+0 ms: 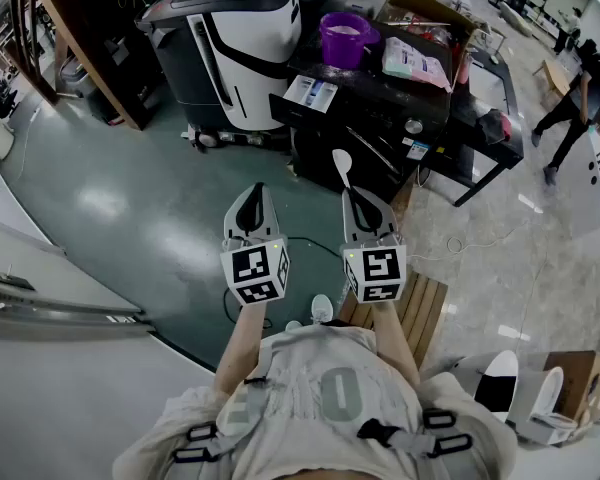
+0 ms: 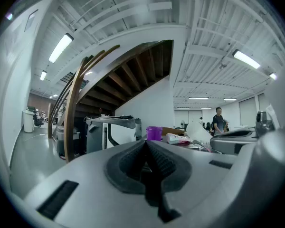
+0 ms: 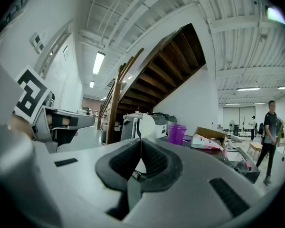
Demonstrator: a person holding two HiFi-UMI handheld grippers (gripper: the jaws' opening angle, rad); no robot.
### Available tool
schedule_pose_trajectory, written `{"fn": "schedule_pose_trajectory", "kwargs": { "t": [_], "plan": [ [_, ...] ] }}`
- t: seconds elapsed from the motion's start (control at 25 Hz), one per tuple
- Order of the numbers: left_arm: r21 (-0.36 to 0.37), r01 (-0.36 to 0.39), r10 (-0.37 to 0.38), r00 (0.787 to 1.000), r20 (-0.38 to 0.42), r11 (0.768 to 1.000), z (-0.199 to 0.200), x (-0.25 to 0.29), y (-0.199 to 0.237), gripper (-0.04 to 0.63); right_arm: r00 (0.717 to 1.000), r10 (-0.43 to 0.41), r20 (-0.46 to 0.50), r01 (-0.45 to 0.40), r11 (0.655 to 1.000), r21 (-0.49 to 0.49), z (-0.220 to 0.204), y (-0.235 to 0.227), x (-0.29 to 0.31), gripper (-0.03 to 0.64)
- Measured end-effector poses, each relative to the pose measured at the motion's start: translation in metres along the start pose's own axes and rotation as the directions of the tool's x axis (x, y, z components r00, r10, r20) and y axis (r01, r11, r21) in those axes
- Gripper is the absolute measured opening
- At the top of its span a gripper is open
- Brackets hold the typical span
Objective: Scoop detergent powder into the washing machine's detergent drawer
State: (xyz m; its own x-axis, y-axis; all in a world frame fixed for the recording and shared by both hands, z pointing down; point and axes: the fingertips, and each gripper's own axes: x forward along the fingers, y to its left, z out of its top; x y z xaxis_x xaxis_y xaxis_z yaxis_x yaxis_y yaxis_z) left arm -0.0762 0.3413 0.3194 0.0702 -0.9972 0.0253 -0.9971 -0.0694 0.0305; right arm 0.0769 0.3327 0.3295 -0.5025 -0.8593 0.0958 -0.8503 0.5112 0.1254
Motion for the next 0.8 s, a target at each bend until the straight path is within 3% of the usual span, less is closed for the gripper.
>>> {"fn": "schedule_pose_trajectory", "kwargs": {
  "t": [0.32,0.48,0.8],
  "plan": [
    [0.006,-0.005,0.005,1.0,-0.022,1.0,-0.007,0.02,-0.005,0.02,1.0,0.021,-0.011,-0.021,0.999,0.04,-0.009,-0.016,0.015,0.009],
    [0.013,-0.016,0.016,1.0,-0.012,1.0,-0.005,0.04,-0.004,0.02,0.999,0.024,0.03,-0.027,0.994,0.102,-0.003,-0.035,0.032,0.009],
    [0.022,-0.055,0.055,0.998,0.006,0.998,-0.013,0.068,-0.01,0.02,0.998,0.028,0.065,-0.037,0.99,0.134,-0.013,-0.067,0.058,0.009]
  ]
}}
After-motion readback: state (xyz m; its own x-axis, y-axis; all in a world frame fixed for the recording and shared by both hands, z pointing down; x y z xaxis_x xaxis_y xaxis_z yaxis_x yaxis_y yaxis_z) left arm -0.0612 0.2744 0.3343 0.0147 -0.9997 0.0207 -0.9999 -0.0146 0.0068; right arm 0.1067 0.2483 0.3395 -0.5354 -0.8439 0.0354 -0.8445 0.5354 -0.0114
